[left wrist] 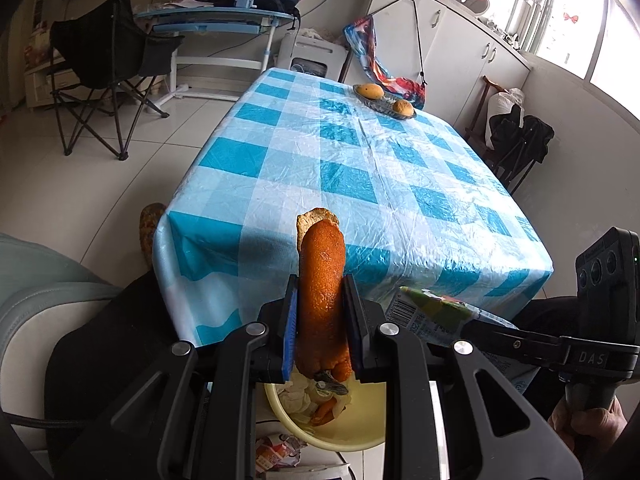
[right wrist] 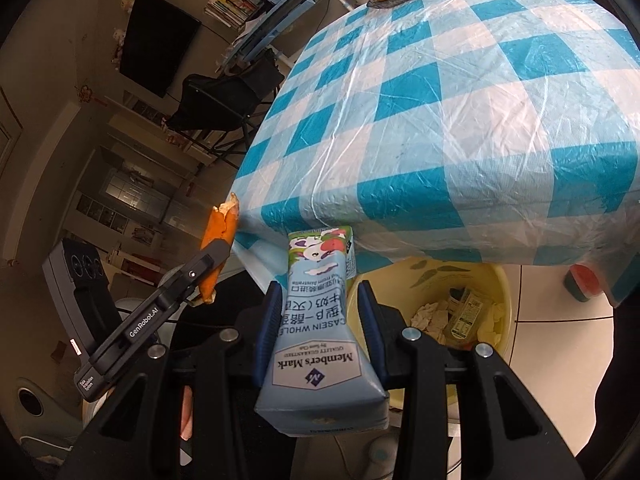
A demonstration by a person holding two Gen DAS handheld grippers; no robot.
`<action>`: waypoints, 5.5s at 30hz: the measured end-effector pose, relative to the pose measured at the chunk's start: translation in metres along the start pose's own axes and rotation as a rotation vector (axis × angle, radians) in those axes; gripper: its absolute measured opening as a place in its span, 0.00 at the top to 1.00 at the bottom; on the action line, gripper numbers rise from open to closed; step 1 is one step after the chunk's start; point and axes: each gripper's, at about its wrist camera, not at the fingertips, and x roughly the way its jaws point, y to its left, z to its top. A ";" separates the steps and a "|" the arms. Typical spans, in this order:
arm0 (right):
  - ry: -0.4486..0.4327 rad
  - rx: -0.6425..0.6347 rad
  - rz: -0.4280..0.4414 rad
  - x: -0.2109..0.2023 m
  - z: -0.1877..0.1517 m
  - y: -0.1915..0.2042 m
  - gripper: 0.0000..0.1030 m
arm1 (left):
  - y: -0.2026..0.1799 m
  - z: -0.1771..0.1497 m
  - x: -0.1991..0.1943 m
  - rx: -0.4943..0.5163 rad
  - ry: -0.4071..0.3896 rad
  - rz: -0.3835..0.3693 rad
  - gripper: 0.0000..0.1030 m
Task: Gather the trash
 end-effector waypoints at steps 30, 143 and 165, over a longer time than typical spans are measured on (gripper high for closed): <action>-0.242 -0.348 -0.385 -0.020 -0.011 0.051 0.22 | -0.026 -0.016 -0.013 0.131 -0.084 0.125 0.40; -0.532 -0.367 -0.760 -0.074 -0.018 0.039 0.07 | -0.009 0.003 -0.049 0.142 -0.352 0.256 0.07; -0.470 -0.408 -0.696 -0.054 0.023 0.036 0.07 | -0.015 -0.001 -0.040 0.168 -0.297 0.271 0.07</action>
